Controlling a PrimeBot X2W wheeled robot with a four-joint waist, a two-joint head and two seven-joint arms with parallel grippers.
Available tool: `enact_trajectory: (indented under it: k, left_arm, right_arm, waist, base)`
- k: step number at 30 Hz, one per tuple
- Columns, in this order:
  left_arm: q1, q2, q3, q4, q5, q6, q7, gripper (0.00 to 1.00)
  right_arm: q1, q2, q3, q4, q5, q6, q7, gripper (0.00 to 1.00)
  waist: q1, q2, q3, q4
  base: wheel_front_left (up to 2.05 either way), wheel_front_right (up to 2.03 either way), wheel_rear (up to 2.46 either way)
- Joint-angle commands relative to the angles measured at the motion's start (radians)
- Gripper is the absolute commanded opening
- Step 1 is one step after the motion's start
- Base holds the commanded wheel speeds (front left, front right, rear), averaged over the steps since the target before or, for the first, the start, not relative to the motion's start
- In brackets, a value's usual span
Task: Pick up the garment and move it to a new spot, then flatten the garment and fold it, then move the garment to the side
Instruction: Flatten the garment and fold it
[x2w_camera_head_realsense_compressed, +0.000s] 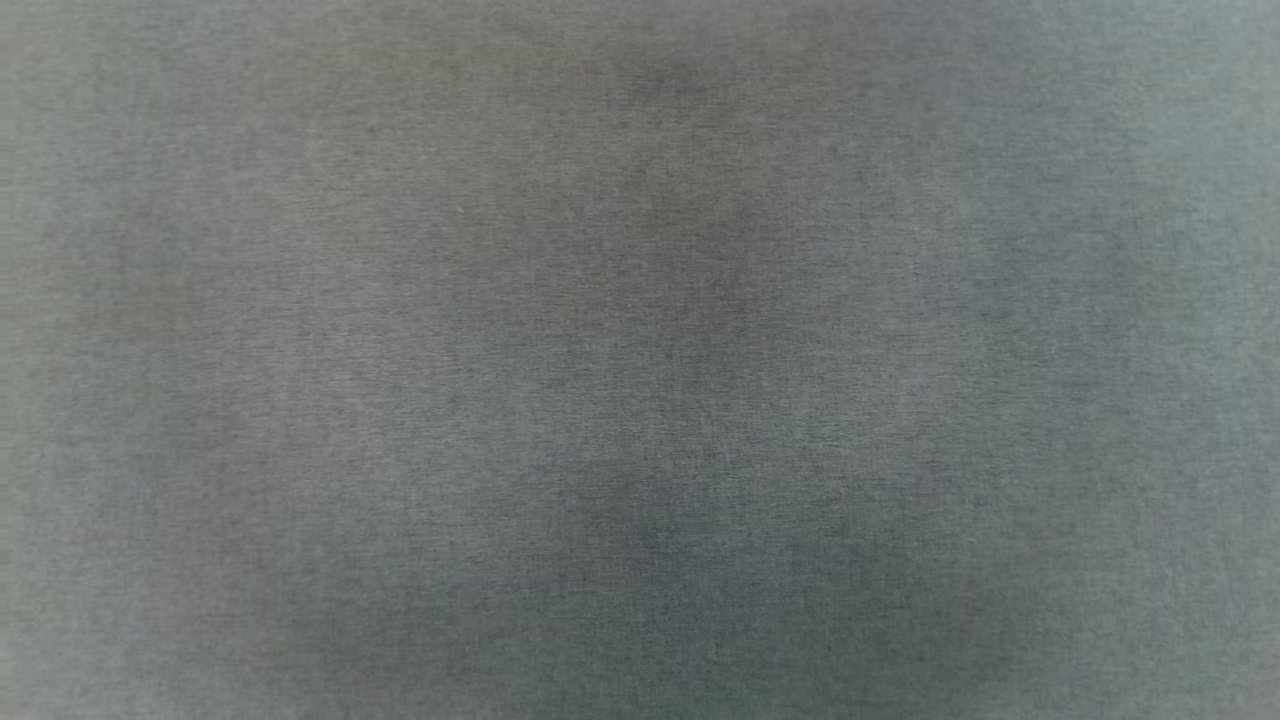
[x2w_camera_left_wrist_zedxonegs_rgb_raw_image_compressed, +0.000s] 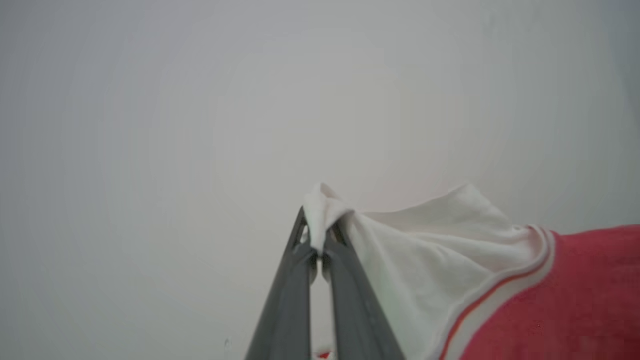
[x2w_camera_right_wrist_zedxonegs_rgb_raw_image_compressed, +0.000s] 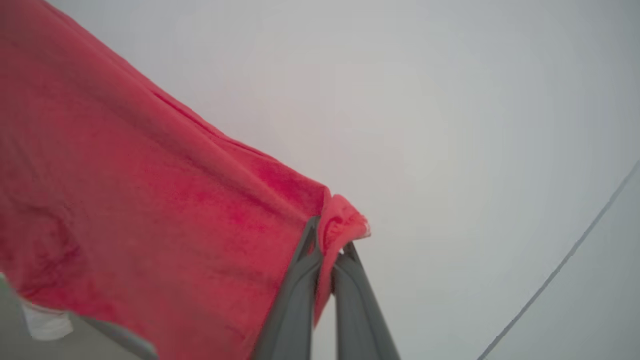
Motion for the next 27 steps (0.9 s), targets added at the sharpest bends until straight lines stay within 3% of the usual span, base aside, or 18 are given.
enact_trajectory:
  k: [1, 4, 8, 17, 21, 27]
  left_arm:
    - [0.039, 0.005, -0.013, 0.014, 0.004, -0.026, -0.01, 0.0]
    - [0.103, 0.012, -0.035, 0.048, -0.026, -0.064, 0.023, 0.0]
    - [0.229, 0.029, -0.082, 0.053, -0.107, -0.106, 0.145, 0.0]
    - [0.588, 0.131, -0.152, -0.172, -0.36, -0.11, 0.449, 0.0]
    - [0.749, 0.206, -0.173, -0.34, -0.423, -0.042, 0.547, 0.0]
    - [0.986, 0.318, -0.187, -0.613, -0.512, 0.125, 0.618, 0.0]
  right_arm:
    - [0.024, 0.016, 0.024, 0.019, -0.001, -0.002, 0.007, 0.0]
    - [0.067, 0.025, 0.082, 0.052, 0.03, -0.002, 0.04, 0.0]
    - [0.159, 0.01, 0.171, 0.037, 0.127, -0.002, 0.112, 0.0]
    - [0.388, -0.098, 0.273, -0.126, 0.365, -0.002, 0.264, 0.0]
    - [0.493, -0.154, 0.288, -0.236, 0.444, -0.002, 0.324, 0.0]
    - [0.654, -0.237, 0.268, -0.398, 0.505, -0.002, 0.377, 0.0]
  waist:
    - [0.0, 0.0, -0.005, 0.006]
    - [0.0, 0.0, -0.012, 0.017]
    - [0.0, 0.0, -0.023, 0.034]
    - [0.0, 0.0, -0.039, 0.046]
    - [0.0, 0.0, -0.045, 0.042]
    - [0.0, 0.0, -0.055, 0.034]
  base:
    - [0.0, 0.0, 0.0]
    - [0.0, 0.0, 0.0]
    - [0.0, 0.0, 0.0]
    - [0.0, 0.0, 0.0]
    - [0.0, 0.0, 0.0]
    - [0.0, 0.0, 0.0]
